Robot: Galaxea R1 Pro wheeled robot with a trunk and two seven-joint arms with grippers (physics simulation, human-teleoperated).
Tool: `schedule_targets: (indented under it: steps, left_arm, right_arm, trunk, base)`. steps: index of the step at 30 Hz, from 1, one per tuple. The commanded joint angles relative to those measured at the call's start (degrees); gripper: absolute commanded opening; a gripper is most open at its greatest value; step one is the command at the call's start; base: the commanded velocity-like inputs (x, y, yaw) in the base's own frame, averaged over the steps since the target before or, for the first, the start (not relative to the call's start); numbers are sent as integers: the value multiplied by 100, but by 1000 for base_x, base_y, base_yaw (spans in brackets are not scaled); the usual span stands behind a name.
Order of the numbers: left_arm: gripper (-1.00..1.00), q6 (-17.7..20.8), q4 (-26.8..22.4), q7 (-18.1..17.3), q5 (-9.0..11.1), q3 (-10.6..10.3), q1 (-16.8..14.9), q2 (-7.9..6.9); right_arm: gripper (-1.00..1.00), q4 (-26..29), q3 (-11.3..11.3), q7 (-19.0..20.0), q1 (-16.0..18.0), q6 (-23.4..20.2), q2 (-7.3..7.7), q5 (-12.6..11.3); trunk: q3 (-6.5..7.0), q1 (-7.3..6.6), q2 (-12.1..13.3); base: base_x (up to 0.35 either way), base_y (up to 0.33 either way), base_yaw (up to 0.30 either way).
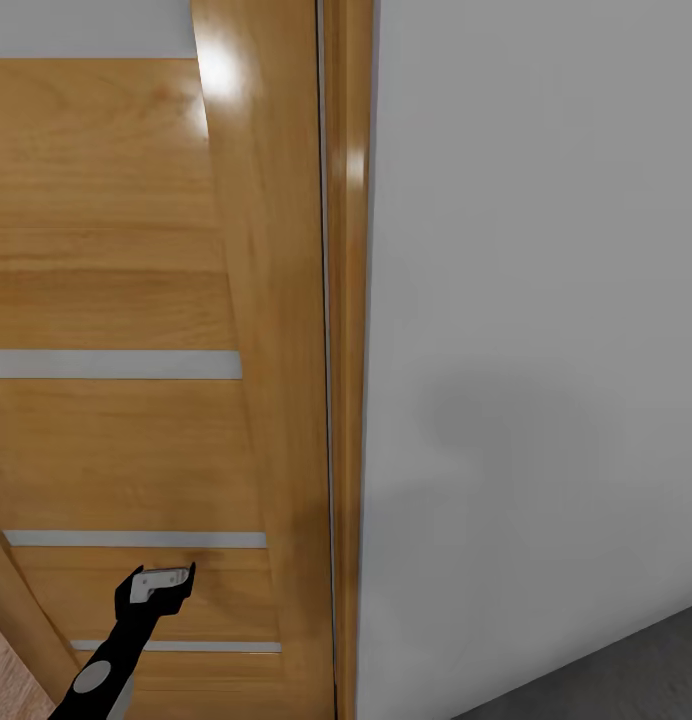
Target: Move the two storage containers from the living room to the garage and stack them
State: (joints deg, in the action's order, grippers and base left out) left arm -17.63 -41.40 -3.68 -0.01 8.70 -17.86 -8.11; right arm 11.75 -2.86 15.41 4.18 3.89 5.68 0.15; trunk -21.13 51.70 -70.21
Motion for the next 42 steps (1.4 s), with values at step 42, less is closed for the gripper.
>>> schedule_targets:
  steps: [42]
  left_arm:
    - [100,-13,8,-33,28,35,-7,3]
  right_arm:
    - [100,-6,-39,32,4,7,3,-7]
  trunk:
    - [-5,0,-3]
  base:
    - [0,45,-111]
